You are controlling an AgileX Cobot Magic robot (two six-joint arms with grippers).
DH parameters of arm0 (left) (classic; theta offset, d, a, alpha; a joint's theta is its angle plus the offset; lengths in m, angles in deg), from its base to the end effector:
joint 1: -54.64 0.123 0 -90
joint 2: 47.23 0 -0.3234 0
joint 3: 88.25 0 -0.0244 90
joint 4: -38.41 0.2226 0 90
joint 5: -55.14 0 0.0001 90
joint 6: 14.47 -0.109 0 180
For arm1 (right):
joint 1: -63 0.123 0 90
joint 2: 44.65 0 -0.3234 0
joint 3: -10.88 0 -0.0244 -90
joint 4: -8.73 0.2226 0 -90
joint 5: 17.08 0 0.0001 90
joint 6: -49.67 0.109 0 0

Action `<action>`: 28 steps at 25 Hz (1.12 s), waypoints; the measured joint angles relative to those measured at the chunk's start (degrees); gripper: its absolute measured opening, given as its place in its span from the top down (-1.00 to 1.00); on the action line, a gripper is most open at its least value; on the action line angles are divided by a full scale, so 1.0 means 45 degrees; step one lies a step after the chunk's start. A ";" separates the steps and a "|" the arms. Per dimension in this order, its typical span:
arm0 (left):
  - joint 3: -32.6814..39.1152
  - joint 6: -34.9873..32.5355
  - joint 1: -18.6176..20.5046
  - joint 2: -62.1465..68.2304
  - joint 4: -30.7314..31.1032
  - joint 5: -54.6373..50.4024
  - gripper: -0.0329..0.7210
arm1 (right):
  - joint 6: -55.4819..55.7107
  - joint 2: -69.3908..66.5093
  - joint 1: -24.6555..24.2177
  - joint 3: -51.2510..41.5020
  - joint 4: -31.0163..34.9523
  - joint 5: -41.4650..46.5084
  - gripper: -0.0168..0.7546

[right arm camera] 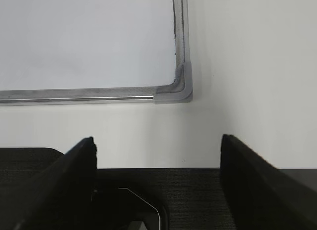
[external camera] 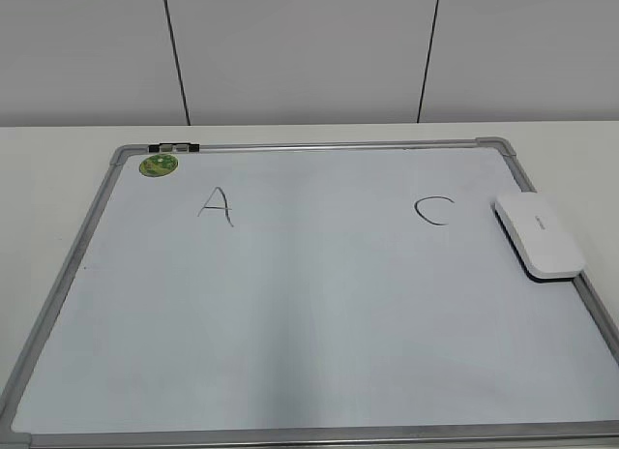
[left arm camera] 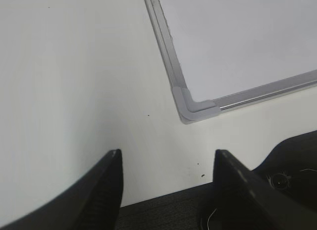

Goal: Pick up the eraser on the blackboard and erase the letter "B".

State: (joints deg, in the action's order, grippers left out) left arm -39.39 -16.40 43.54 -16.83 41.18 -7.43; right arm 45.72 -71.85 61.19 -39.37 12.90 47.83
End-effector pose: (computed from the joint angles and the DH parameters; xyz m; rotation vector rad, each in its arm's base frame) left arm 0.0033 0.0041 0.2665 0.2898 2.4567 -0.0060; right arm -0.0090 0.0075 0.2569 -0.0359 2.4813 0.0523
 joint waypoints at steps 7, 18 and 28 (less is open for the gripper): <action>0.0000 0.0000 0.0000 0.0000 0.0000 0.0000 -0.20 | 0.0000 0.0000 0.0000 0.0000 0.0000 0.0000 -0.53; 0.0000 0.0000 0.1113 -0.3073 0.0000 0.0000 -0.15 | 0.0000 0.1595 0.0000 0.0000 0.0000 0.0000 -0.53; 0.0000 0.0000 0.2288 -0.5104 0.0027 -0.0072 -0.12 | 0.0018 0.4635 0.0000 0.0000 -0.0009 0.0056 -0.53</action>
State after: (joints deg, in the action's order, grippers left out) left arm -39.39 -16.40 53.84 -39.80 41.30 -7.75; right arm 45.80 -50.99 61.19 -39.37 12.86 48.08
